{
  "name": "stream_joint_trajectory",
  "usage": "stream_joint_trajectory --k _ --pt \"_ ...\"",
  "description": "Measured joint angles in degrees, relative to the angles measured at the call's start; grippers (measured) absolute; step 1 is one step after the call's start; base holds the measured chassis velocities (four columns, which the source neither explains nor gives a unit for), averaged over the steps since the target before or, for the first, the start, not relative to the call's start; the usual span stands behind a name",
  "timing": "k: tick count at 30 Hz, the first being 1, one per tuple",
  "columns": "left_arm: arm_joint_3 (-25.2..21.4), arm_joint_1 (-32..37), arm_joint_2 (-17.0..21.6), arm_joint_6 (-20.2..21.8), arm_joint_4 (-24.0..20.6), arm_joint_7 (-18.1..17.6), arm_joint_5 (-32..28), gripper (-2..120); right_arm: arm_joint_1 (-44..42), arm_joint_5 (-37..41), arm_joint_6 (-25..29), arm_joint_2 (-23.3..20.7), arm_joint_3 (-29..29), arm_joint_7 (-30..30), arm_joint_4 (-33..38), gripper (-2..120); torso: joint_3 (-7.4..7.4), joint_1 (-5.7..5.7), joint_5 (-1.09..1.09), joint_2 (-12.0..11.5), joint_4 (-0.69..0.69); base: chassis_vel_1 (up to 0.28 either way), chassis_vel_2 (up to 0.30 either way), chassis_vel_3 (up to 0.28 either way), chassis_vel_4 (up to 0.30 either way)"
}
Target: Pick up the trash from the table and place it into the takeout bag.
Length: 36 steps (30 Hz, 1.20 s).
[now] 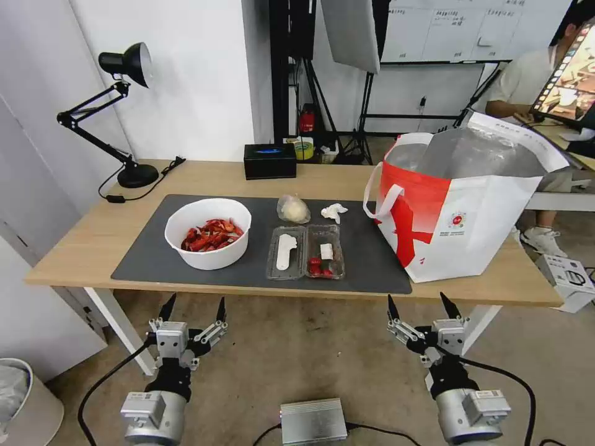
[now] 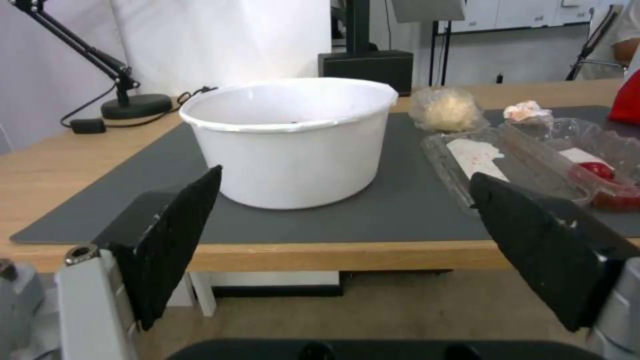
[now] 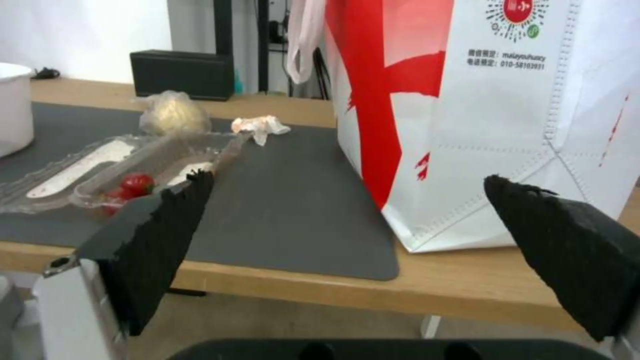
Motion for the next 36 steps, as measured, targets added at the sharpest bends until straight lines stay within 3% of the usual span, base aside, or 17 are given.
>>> stream_joint_trajectory --k 14,15,17,18,19,20,22,23,24,27,34,36 --pt "-0.44 -0.21 0.72 1.41 -1.05 -0.64 -2.28 100 0.16 1.04 -1.13 -0.54 0.52 0.49 0.52 100 0.00 0.00 0.01 0.00 0.00 0.000 0.000 0.000 0.000" --pt "-1.05 -0.51 1.72 3.16 -2.42 -1.60 -4.96 100 0.70 3.22 -3.42 -1.72 1.89 1.64 1.77 100 0.00 0.00 0.00 0.00 0.00 0.000 0.000 0.000 0.000" --pt "-0.97 -0.46 1.71 2.40 -2.26 -1.40 -3.84 100 1.11 5.05 -5.34 -2.68 2.94 2.60 2.83 100 0.00 0.00 0.04 0.00 -0.01 0.000 0.000 0.000 0.000" --pt "-0.39 -0.15 1.02 1.33 -1.17 -0.52 -1.88 100 1.54 5.86 -6.25 -3.98 4.33 3.26 3.92 100 0.00 0.01 -0.07 0.00 0.02 0.000 0.000 0.000 0.000" --pt "-0.34 -0.17 0.86 1.02 -1.01 -0.50 -1.51 100 1.24 4.12 -4.26 -3.79 3.47 2.28 3.40 100 0.00 0.01 -0.07 0.00 0.02 0.000 0.000 0.000 0.000" --pt "-0.28 -0.16 0.79 0.90 -0.95 -0.29 -1.49 100 0.72 2.53 -2.76 -2.97 2.25 1.28 2.20 100 0.00 0.00 0.07 0.00 0.01 0.000 0.000 0.000 0.000" --pt "-0.76 -0.40 1.54 2.24 -1.79 -0.84 -3.83 100 0.76 2.66 -2.83 -2.75 2.16 1.29 2.12 100 0.00 0.00 -0.02 0.00 0.01 0.000 0.000 0.000 0.000" --pt "-1.64 -0.79 2.88 4.59 -3.43 -1.91 -7.72 100 1.34 5.66 -5.91 -3.98 3.78 2.85 3.63 100 0.00 0.01 0.00 0.00 0.01 0.000 0.000 0.000 0.000" --pt "-1.64 -0.79 2.88 4.59 -3.43 -1.91 -7.72 100 1.34 5.66 -5.91 -3.98 3.78 2.85 3.63 100 0.00 0.01 0.00 0.00 0.01 0.000 0.000 0.000 0.000" --pt "-3.49 -1.76 5.90 9.95 -7.06 -4.18 -16.49 100 3.11 14.14 -14.68 -7.90 8.48 7.29 8.24 100 0.00 0.01 0.00 0.00 0.00 0.000 0.000 0.000 0.000" --pt "-5.78 -2.92 9.65 16.47 -11.36 -6.97 -27.15 100 5.26 24.39 -25.26 -12.78 14.17 12.59 11.84 100 0.00 0.00 0.02 0.00 0.00 0.000 0.000 0.000 0.000" --pt "-5.84 -3.03 10.09 16.64 -11.27 -7.17 -27.41 100 5.83 26.94 -27.95 -14.07 15.69 14.01 11.88 100 0.00 0.01 0.02 0.00 0.00 0.000 0.000 0.000 0.000"
